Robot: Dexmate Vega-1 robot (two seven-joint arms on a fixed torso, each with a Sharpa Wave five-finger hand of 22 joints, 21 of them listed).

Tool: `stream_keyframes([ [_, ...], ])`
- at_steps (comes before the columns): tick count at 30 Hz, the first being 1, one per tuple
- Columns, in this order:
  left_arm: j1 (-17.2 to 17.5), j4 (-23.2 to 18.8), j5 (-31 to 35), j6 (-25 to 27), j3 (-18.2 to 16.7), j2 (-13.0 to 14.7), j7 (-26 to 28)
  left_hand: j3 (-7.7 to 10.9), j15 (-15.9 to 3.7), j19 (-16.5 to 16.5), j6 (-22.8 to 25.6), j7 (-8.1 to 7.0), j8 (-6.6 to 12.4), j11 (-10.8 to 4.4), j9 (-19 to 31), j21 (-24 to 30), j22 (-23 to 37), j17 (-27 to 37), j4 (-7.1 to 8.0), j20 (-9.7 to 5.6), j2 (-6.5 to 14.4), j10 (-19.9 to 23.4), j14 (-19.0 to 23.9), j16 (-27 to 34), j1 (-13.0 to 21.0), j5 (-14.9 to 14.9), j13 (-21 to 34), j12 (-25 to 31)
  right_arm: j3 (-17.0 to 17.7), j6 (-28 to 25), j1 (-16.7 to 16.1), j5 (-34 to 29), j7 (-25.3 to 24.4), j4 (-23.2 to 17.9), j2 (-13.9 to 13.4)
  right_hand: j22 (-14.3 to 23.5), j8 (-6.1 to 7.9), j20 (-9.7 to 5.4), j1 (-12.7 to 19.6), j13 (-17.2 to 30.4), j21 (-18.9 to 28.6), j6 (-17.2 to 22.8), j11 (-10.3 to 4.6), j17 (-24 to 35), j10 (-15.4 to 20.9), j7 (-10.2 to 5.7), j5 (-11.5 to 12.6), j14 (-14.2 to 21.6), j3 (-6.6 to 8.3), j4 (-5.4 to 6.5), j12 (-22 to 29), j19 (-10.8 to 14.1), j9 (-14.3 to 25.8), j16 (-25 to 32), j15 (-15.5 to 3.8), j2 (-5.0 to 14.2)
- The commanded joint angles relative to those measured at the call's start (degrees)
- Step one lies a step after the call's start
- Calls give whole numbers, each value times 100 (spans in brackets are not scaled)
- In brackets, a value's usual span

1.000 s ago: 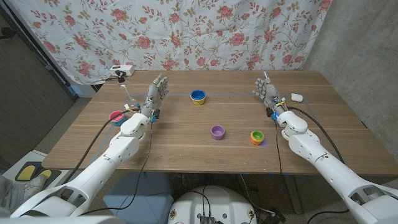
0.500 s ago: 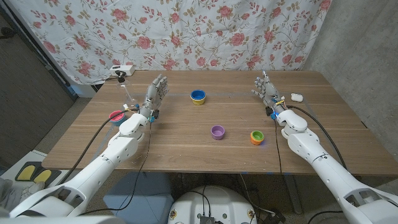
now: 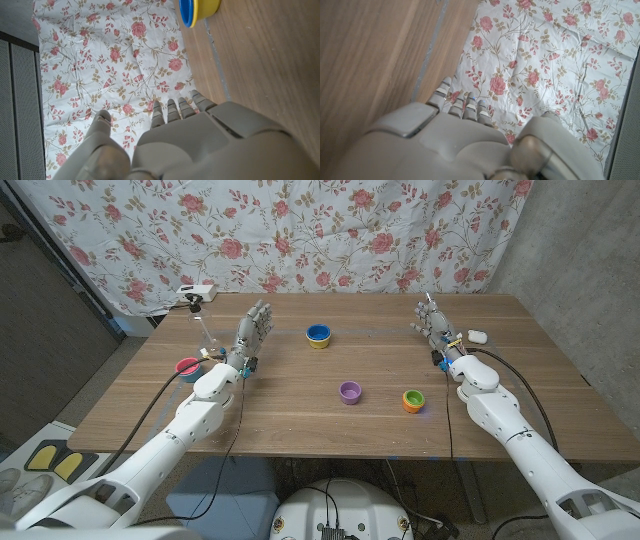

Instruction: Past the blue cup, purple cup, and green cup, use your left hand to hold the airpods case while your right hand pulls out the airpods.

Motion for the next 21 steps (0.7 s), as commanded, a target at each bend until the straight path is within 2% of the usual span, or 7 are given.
stream_keyframes([
  [1, 141, -255, 10, 84, 80, 68, -35, 29, -18, -22, 50, -9, 35, 37, 21, 19, 15, 16, -10, 15, -1, 56, 2, 30, 48, 29, 18, 44, 17, 184, 154, -395, 46, 317, -128, 12, 38, -3, 114, 28, 2, -36, -62, 8, 140, 10, 30, -37, 7, -59, 99, -47, 20, -5, -43, 13],
  [2, 134, -254, -68, 91, 85, 93, -201, 28, -18, -22, 51, -9, 35, 33, 21, 19, 15, 16, -10, 16, -2, 56, 3, 30, 48, 29, 18, 44, -2, 213, 185, -452, 41, 363, -143, 12, 38, -4, 120, 28, 2, -37, -79, 7, 145, 7, 30, -32, 9, -63, 100, -48, 20, -3, -48, 15],
  [4, 192, -437, 187, 158, 89, 131, 217, 28, -17, -23, 56, -12, 36, 47, 21, 19, 15, 16, -10, 16, -3, 60, 2, 30, 47, 29, 18, 46, -31, 282, 241, -542, 41, 438, -168, 11, 43, -5, 133, 30, 3, -28, -89, 6, 153, 12, 29, -21, 13, -72, 102, -50, 20, 3, -66, 18],
  [5, 156, -403, 212, 127, 101, 142, 150, 28, -13, -24, 54, -9, 35, 47, 21, 19, 15, 16, -10, 16, -3, 62, 5, 32, 47, 29, 18, 47, -50, 367, 280, -598, 52, 504, -180, 11, 43, -9, 138, 30, 3, -28, -86, 5, 153, 7, 28, -19, 15, -75, 101, -50, 20, 4, -64, 19],
  [10, 210, -403, 145, 63, 70, 5, 237, 27, -11, -25, 62, -14, 36, 53, 21, 20, 15, 16, -12, 10, -5, 73, 4, 32, 45, 28, 18, 51, -100, 633, 458, -715, 77, 819, -154, 11, 47, -15, 159, 32, 3, -23, -100, 3, 167, 13, 27, -12, 23, -87, 105, -55, 20, 9, -73, 28],
  [21, 211, -459, 261, 77, 30, -32, 457, 25, 3, -19, 68, 8, 35, 39, 22, 25, 14, 16, -13, 6, -7, 107, 5, 33, 41, 27, 18, 64, -231, 904, 615, -1078, -43, 993, -308, 10, 53, -19, 209, 35, 5, -12, -105, -1, 158, -6, 24, -22, 43, -117, 96, -63, 20, 9, -83, 50],
])
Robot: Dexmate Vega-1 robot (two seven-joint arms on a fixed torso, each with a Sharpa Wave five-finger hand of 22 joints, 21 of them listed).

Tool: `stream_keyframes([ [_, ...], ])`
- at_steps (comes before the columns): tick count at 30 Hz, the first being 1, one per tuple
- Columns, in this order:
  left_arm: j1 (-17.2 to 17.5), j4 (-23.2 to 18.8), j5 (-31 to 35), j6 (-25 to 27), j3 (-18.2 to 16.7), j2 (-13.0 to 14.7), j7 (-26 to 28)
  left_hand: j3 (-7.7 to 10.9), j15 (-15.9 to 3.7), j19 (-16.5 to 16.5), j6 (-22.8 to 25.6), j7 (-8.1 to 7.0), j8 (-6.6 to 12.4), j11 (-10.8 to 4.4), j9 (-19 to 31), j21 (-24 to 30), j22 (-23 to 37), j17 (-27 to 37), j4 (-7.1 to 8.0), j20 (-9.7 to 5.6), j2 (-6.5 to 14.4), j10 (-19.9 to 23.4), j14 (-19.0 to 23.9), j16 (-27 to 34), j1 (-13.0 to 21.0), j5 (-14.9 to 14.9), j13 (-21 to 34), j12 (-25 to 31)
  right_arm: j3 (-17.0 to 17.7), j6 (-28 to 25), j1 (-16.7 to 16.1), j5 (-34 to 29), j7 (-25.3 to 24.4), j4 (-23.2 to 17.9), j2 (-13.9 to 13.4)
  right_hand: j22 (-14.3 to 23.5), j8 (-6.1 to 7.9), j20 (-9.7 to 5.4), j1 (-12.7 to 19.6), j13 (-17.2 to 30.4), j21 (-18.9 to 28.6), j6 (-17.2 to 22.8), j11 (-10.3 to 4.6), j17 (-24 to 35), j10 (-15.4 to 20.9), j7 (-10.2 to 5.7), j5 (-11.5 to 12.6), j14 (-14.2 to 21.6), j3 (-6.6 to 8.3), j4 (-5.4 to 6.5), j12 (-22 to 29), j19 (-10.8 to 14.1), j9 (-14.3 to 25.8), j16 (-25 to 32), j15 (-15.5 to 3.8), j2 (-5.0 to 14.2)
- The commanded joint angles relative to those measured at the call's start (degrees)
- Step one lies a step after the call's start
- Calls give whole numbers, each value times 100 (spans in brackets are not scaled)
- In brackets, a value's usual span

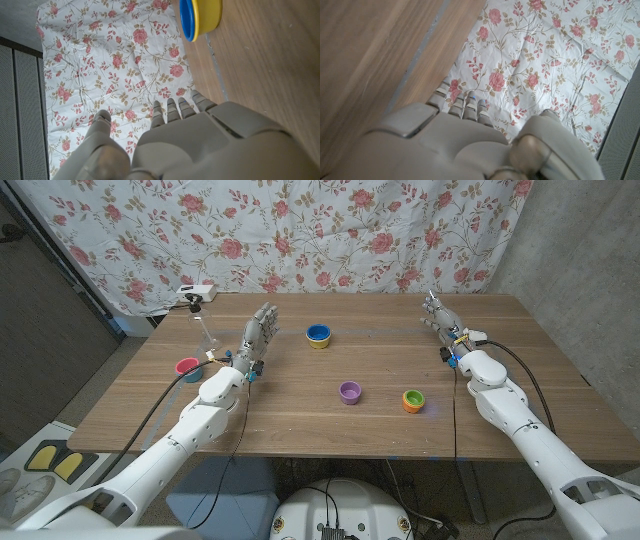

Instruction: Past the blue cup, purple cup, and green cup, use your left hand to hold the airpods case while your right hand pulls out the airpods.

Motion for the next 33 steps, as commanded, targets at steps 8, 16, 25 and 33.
stream_keyframes([
  [8, -23, -90, 136, 95, -11, -105, 295, 24, -6, -15, 71, 1, 34, 9, 22, 28, 15, 16, -15, 2, -9, 68, 16, 37, 38, 27, 19, 28, -205, 209, 219, -521, -203, 261, -247, 10, 36, -7, 148, 10, 5, -1, -1, -6, 32, -12, 16, 120, 20, -81, 10, -59, 19, 64, -102, 6],
  [16, -116, -8, 151, 116, 42, -212, 300, 23, -6, -13, 71, -2, 32, -3, 22, 30, 15, 16, -16, 4, -11, 74, 15, 37, 35, 27, 19, 29, -261, 206, 193, -731, -366, 217, -404, 9, 37, -18, 183, 12, 2, 2, -27, -9, 17, -20, 6, 31, 24, -110, 1, -77, 20, 26, -77, -1],
  [25, -240, 73, 255, 133, 91, -254, 329, 23, -5, 3, 70, -3, 29, -6, 22, 36, 14, 16, -17, -7, -11, 78, 24, 40, 34, 27, 19, 30, -249, 230, 155, -890, -605, 152, -556, 1, 79, -389, 270, 7, 23, 142, 70, -29, 102, -13, -14, 71, 45, -180, 17, -41, 20, 31, -28, 5],
  [33, -296, 111, 208, 214, 107, -242, 211, 26, -5, 23, 72, -15, 36, -16, 23, 42, 14, 15, -23, -9, -7, 51, 55, 47, 35, 27, 20, 18, -327, 104, 95, -1192, -891, -40, -733, -2, 88, -401, 294, 5, 8, 185, 37, -34, 104, -32, -19, 26, 52, -200, 12, -74, 21, 10, -41, 10],
])
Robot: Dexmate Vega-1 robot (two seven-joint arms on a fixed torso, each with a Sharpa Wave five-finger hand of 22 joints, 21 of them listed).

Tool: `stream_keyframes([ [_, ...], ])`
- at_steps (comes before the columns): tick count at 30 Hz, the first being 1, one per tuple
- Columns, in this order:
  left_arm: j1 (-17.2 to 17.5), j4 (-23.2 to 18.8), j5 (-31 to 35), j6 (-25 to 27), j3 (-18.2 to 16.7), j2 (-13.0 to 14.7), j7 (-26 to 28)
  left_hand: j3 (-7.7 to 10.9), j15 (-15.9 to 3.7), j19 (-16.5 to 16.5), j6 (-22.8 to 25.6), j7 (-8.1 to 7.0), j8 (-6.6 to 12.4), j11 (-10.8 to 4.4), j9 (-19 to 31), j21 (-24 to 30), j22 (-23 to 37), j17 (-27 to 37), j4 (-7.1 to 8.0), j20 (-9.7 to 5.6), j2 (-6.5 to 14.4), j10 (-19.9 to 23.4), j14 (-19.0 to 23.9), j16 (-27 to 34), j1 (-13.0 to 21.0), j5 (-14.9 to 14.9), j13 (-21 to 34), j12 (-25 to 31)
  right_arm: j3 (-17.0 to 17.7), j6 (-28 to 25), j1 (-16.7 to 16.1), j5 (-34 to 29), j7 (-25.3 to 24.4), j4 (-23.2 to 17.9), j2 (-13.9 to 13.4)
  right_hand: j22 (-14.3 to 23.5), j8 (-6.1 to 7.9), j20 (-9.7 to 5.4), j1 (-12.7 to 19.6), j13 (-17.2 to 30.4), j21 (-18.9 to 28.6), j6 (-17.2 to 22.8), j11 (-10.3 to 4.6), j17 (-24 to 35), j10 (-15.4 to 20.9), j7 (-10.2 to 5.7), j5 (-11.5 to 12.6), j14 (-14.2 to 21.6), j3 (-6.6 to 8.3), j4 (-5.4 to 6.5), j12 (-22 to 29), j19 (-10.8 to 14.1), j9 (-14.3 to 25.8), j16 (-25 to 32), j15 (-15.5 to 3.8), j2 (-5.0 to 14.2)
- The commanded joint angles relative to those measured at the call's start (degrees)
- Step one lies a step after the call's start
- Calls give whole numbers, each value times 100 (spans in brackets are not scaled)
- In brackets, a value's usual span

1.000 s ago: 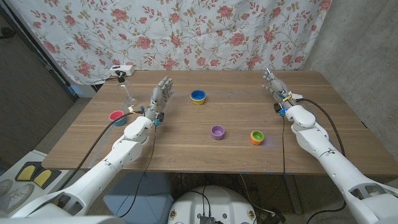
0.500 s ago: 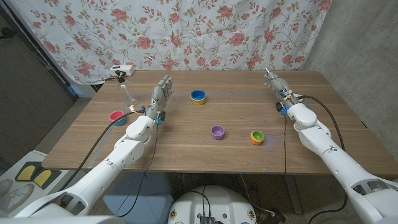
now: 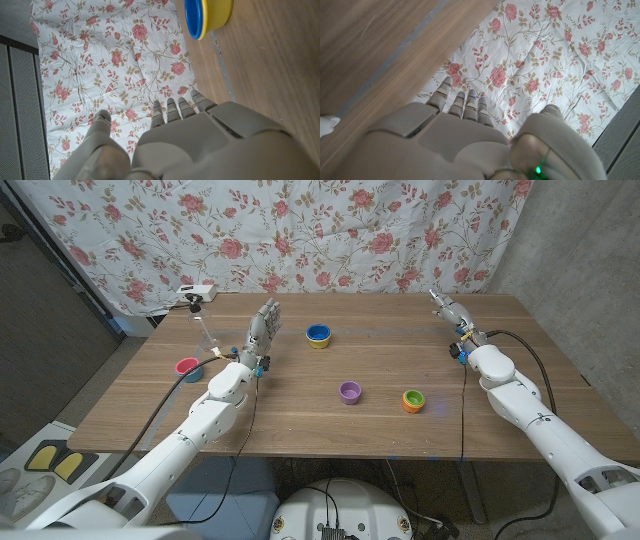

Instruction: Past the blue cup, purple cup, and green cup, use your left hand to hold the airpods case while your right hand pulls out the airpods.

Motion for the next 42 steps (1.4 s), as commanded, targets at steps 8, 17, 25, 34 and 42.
stream_keyframes([
  [8, -193, 157, -19, 95, 71, 8, -207, 28, -5, 22, 370, 66, 119, 47, 25, 39, 14, 16, -26, -11, -6, 114, 82, 51, 32, 27, 21, 49, -24, -146, -146, -155, -404, -250, -196, 11, 24, -44, 108, 5, 0, 54, -28, -11, 38, 15, -23, -66, -13, -49, 9, -46, 6, -11, 4, 24],
  [17, -265, 310, -63, 52, 107, -53, -306, 23, 0, 18, 477, 129, 135, 44, 26, 37, 14, 16, -26, -18, -13, 149, 89, 49, 23, 26, 22, 59, -128, -528, -166, -693, -889, -552, -417, 9, 15, -71, 125, 3, 14, 51, 1, -15, 40, 35, -28, -79, -9, -66, 5, -14, 7, -17, -5, 27],
  [25, -309, 373, -33, 43, 127, -88, -255, 21, -2, 23, 518, 131, 132, 57, 26, 39, 14, 17, -26, -33, -17, 160, 94, 48, 17, 25, 22, 61, -186, -926, -167, -1018, -1213, -701, -554, 6, 13, -72, 141, 2, 17, 57, 27, -18, 34, 51, -30, -84, -3, -78, -1, 2, 7, -20, 3, 34],
  [34, -394, 529, -29, 28, 183, -181, -277, 20, 0, 31, 538, 136, 119, 37, 27, 41, 14, 17, -25, -44, -19, 138, 93, 45, 12, 25, 23, 49, -167, -1119, -128, -1001, -1309, -679, -555, 4, 8, -52, 136, 0, 37, 66, 60, -20, 73, 87, -40, -46, -19, -91, 9, 70, 7, -5, 19, 6],
  [42, -465, 612, -19, 23, 208, -209, -299, 20, -5, 27, 549, 135, 110, 31, 27, 39, 14, 17, -25, -38, -19, 155, 94, 44, 9, 26, 23, 54, -188, -1092, -46, -1049, -1373, -525, -549, 2, -50, -24, 156, -3, 39, -68, 80, -24, 80, 134, -47, -11, -24, -119, 4, 110, 7, 2, 36, -15],
])
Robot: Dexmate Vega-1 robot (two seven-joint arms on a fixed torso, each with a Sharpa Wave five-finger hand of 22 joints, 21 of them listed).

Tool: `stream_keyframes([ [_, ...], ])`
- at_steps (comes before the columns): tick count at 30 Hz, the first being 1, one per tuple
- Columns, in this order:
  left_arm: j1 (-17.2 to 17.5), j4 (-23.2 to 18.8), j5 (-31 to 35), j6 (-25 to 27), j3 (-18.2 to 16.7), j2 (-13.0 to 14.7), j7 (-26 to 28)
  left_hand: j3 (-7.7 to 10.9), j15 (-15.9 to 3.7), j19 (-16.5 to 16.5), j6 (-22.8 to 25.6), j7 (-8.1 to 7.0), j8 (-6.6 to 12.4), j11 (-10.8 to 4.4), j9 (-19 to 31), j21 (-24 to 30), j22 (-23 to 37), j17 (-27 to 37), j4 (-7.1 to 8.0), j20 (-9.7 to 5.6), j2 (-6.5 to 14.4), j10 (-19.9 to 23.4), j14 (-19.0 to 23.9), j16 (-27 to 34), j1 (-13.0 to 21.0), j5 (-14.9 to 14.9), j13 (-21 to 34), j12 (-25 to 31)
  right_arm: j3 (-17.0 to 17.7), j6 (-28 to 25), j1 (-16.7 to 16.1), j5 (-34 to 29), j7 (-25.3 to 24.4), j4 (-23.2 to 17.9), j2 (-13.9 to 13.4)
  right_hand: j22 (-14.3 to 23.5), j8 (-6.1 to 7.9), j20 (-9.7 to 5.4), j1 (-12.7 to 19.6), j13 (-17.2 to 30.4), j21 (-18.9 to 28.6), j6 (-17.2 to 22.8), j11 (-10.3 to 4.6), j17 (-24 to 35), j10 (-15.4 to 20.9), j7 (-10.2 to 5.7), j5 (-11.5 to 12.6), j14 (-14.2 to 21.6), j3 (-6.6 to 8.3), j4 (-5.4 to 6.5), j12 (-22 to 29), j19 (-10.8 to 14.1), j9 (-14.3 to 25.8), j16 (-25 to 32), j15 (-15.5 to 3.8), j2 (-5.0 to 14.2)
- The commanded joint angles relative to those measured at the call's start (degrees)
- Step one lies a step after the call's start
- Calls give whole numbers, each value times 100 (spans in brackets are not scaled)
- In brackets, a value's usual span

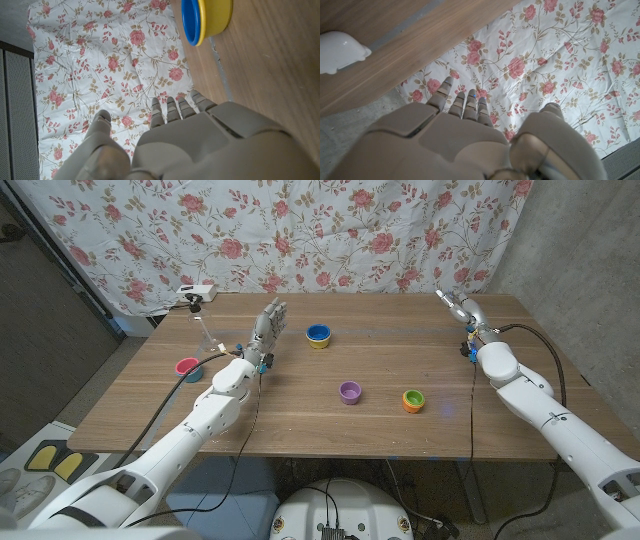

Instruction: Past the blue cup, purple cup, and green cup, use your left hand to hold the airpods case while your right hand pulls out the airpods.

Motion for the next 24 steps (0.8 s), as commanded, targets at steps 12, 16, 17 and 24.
stream_keyframes([
  [12, -129, 249, -28, -71, 41, -70, -90, 20, -1, -6, 54, -20, -16, 9, 28, 38, 14, 18, -26, -4, -18, 48, 53, 42, 7, 26, 24, 26, -143, -853, 103, -443, -343, -146, -113, 2, -32, 91, 65, 18, 25, -107, 6, 1, 23, -8, -26, 12, -4, -67, -12, 51, 11, 15, 10, -21],
  [16, -154, 303, -57, -81, 46, -66, -155, 21, -2, -6, 55, -16, -21, -4, 28, 38, 14, 18, -26, -6, -18, 45, 51, 41, 6, 26, 24, 24, -144, -1125, 42, -522, -429, -317, -137, 2, -32, 101, 67, 18, 18, -110, 8, 1, 5, -11, -27, -9, -5, -72, -20, 37, 11, 7, -5, -24],
  [17, -163, 322, -56, -91, 49, -72, -161, 21, -3, -5, 56, -19, -22, -5, 28, 38, 14, 18, -26, -7, -18, 43, 52, 41, 6, 26, 24, 23, -161, -1177, 24, -574, -454, -364, -160, 2, -33, 102, 67, 18, 17, -112, 10, 1, 6, -16, -27, -11, -5, -73, -19, 36, 11, 6, -5, -24],
  [24, -207, 411, -130, -109, 60, -84, -296, 21, -3, -14, 59, -18, -31, 9, 29, 34, 14, 18, -26, 0, -17, 55, 61, 44, 4, 26, 24, 26, -155, -1673, -88, -653, -584, -655, -144, 4, -23, 134, 70, 20, 21, -94, 62, 2, 27, -12, -31, 6, -8, -82, -12, 51, 12, 12, 51, -28],
])
